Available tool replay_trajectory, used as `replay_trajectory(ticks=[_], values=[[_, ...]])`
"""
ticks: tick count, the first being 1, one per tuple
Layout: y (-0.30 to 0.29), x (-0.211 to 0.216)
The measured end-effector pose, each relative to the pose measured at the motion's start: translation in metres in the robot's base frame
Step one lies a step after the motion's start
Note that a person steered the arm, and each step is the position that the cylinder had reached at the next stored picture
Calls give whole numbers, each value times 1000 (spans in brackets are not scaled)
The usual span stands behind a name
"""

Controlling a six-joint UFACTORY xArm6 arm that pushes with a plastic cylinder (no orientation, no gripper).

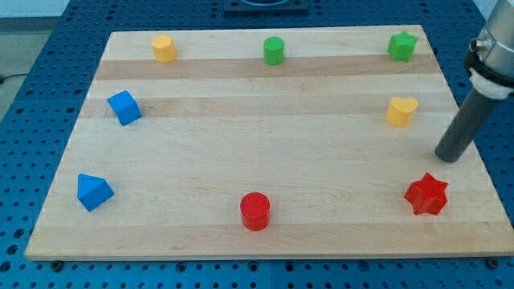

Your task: Slide the yellow heart diagonal to the top right of the red circle

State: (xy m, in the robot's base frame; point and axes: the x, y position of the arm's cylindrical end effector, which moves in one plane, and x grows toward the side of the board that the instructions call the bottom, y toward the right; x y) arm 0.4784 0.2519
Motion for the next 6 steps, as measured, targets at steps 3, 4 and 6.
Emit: replay_trajectory(ticks=[3,4,6], values=[[-18,-76],[-21,-96],[-39,-60]])
